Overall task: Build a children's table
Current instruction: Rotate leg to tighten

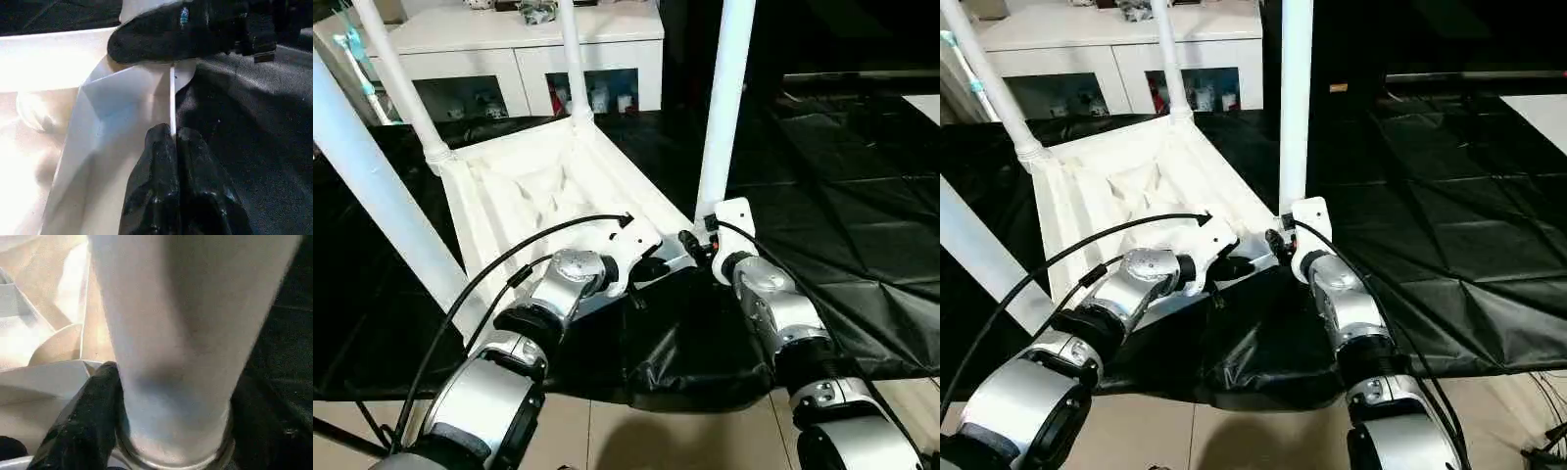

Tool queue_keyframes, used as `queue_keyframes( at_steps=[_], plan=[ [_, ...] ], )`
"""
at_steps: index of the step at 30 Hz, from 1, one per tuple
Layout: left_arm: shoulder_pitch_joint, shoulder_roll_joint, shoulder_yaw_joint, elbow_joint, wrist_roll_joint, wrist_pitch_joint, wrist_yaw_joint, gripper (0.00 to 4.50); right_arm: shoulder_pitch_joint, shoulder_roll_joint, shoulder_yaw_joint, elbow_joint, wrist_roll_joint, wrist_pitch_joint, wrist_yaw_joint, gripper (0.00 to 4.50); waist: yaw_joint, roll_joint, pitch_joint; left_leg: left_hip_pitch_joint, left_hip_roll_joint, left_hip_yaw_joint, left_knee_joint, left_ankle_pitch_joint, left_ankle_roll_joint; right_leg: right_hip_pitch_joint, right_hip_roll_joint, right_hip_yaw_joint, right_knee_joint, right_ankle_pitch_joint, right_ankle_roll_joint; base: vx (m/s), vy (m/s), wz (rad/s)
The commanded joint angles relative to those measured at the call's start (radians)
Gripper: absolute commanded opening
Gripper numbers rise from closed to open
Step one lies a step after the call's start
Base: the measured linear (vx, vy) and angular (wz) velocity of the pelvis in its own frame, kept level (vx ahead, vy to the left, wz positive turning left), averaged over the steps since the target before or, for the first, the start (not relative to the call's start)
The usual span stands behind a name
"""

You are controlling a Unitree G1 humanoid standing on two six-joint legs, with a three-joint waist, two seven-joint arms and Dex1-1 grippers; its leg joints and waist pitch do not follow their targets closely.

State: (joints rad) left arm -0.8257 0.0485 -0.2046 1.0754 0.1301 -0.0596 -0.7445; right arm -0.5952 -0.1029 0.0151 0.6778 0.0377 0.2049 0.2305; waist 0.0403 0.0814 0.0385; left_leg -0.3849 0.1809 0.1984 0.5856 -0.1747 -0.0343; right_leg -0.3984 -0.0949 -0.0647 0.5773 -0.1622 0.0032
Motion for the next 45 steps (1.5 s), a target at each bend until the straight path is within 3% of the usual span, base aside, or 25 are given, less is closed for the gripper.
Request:
queue_keyframes(
  at_steps=[1,5,8,10,14,16,18,24,26,28,32,35,36,38,40,43,44,45],
  plan=[
    [-0.007,-0.008,-0.022,0.025,0.016,-0.019,0.010,0.00,0.011,0.020,0.020,-0.009,0.020,-0.005,0.044,3.56,0.000,-0.018,-0.058,0.019,0.041,-0.026,-0.076,-0.305,0.042,0.038,-0.058,0.032,-0.080,-0.327,-0.198,0.000,0.000,0.00],
    [-0.006,-0.004,-0.016,0.034,0.015,-0.027,-0.002,0.00,0.034,-0.014,0.015,-0.054,0.026,-0.037,0.080,3.90,0.003,-0.016,-0.058,0.020,0.043,-0.026,-0.077,-0.304,0.043,0.037,-0.058,0.032,-0.079,-0.332,-0.198,0.000,0.000,0.00],
    [-0.008,-0.003,-0.014,0.042,0.016,-0.043,-0.004,0.00,0.055,-0.066,0.022,-0.100,0.015,-0.061,0.135,3.90,0.010,-0.015,-0.058,0.023,0.044,-0.025,-0.076,-0.304,0.043,0.037,-0.057,0.033,-0.081,-0.318,-0.193,0.000,0.000,0.00],
    [-0.009,-0.004,-0.014,0.046,0.017,-0.052,-0.010,0.00,0.065,-0.094,0.012,-0.118,0.029,-0.062,0.183,3.90,0.012,-0.017,-0.059,0.018,0.042,-0.025,-0.075,-0.292,0.049,0.042,-0.057,0.032,-0.078,-0.310,-0.192,0.000,0.000,0.00],
    [-0.007,-0.005,-0.015,0.043,0.013,-0.105,-0.019,0.00,0.150,-0.228,0.015,-0.246,0.086,-0.069,0.416,3.90,0.022,-0.018,-0.057,0.019,0.043,-0.024,-0.072,-0.285,0.072,0.042,-0.057,0.032,-0.083,-0.332,-0.180,0.000,0.000,0.00],
    [-0.006,-0.005,-0.014,0.042,0.012,-0.107,-0.020,0.00,0.172,-0.257,0.013,-0.274,0.101,-0.062,0.458,3.90,0.028,-0.021,-0.058,0.019,0.045,-0.022,-0.069,-0.270,0.085,0.042,-0.056,0.033,-0.082,-0.313,-0.178,0.000,0.000,0.00],
    [-0.006,-0.005,-0.013,0.042,0.010,-0.112,-0.021,0.00,0.192,-0.283,0.010,-0.298,0.114,-0.056,0.492,3.90,0.026,-0.024,-0.059,0.009,0.042,-0.023,-0.067,-0.249,0.097,0.047,-0.057,0.030,-0.079,-0.308,-0.184,0.000,0.000,0.00],
    [0.010,0.000,0.000,0.023,-0.005,-0.144,-0.023,0.00,0.274,-0.388,0.020,-0.381,0.133,-0.013,0.618,3.90,0.027,-0.022,-0.055,0.010,0.041,-0.023,-0.065,-0.246,0.110,0.043,-0.054,0.026,-0.087,-0.368,-0.174,0.000,0.000,0.00],
    [0.034,0.007,0.030,-0.031,-0.065,-0.082,-0.142,0.44,0.288,-0.389,0.033,-0.401,0.133,-0.010,0.630,3.96,0.026,-0.020,-0.054,0.007,0.041,-0.024,-0.066,-0.243,0.110,0.043,-0.056,0.025,-0.086,-0.374,-0.180,0.000,0.000,0.00],
    [0.049,0.011,0.039,-0.063,-0.086,-0.054,-0.174,0.58,0.286,-0.377,0.042,-0.409,0.137,-0.008,0.626,3.96,0.025,-0.020,-0.057,0.004,0.042,-0.025,-0.065,-0.230,0.114,0.044,-0.057,0.025,-0.082,-0.353,-0.193,0.000,0.000,0.00],
    [0.093,0.026,0.047,-0.159,-0.128,-0.006,-0.232,0.82,0.271,-0.337,0.064,-0.413,0.137,-0.006,0.613,3.96,0.027,-0.014,-0.063,0.007,0.049,-0.023,-0.061,-0.193,0.132,0.038,-0.053,0.025,-0.067,-0.227,-0.234,0.000,0.000,0.00],
    [0.154,0.059,0.040,-0.275,-0.160,0.036,-0.283,1.04,0.244,-0.293,0.087,-0.399,0.124,-0.006,0.599,3.96,0.023,-0.012,-0.061,-0.002,0.051,-0.025,-0.064,-0.169,0.143,0.043,-0.055,0.025,-0.054,-0.157,-0.256,0.000,0.000,0.00],
    [0.169,0.067,0.038,-0.303,-0.166,0.046,-0.296,1.17,0.237,-0.284,0.091,-0.393,0.122,-0.004,0.596,3.96,0.020,-0.011,-0.061,0.004,0.050,-0.022,-0.061,-0.180,0.140,0.038,-0.052,0.025,-0.057,-0.153,-0.258,0.000,0.000,0.00],
    [0.239,0.093,0.037,-0.440,-0.199,0.109,-0.329,1.34,0.214,-0.262,0.108,-0.376,0.115,-0.008,0.601,3.96,0.017,-0.017,-0.061,0.000,0.053,-0.023,-0.063,-0.167,0.138,0.045,-0.057,0.026,-0.049,-0.131,-0.272,0.000,0.000,0.00],
    [0.259,0.100,0.038,-0.479,-0.207,0.126,-0.333,1.39,0.209,-0.258,0.112,-0.371,0.112,-0.009,0.601,3.96,0.013,-0.016,-0.058,0.000,0.052,-0.020,-0.061,-0.167,0.145,0.038,-0.055,0.028,-0.052,-0.148,-0.270,0.000,0.000,0.00],
    [0.281,0.110,0.042,-0.526,-0.215,0.145,-0.330,1.73,0.205,-0.255,0.116,-0.370,0.109,-0.006,0.604,3.96,0.014,-0.014,-0.054,0.005,0.051,-0.017,-0.063,-0.196,0.124,0.033,-0.050,0.029,-0.060,-0.201,-0.251,0.000,0.000,0.00],
    [0.287,0.114,0.046,-0.540,-0.213,0.149,-0.313,1.83,0.206,-0.259,0.121,-0.372,0.104,-0.006,0.612,3.96,0.015,-0.021,-0.054,0.007,0.052,-0.018,-0.064,-0.202,0.115,0.034,-0.051,0.030,-0.059,-0.219,-0.243,0.000,0.000,0.00],
    [0.291,0.118,0.048,-0.550,-0.214,0.154,-0.308,1.83,0.209,-0.263,0.125,-0.375,0.101,-0.007,0.618,3.96,0.015,-0.016,-0.053,0.006,0.053,-0.018,-0.066,-0.208,0.106,0.034,-0.052,0.030,-0.060,-0.233,-0.236,0.000,0.000,0.00]
  ],
)
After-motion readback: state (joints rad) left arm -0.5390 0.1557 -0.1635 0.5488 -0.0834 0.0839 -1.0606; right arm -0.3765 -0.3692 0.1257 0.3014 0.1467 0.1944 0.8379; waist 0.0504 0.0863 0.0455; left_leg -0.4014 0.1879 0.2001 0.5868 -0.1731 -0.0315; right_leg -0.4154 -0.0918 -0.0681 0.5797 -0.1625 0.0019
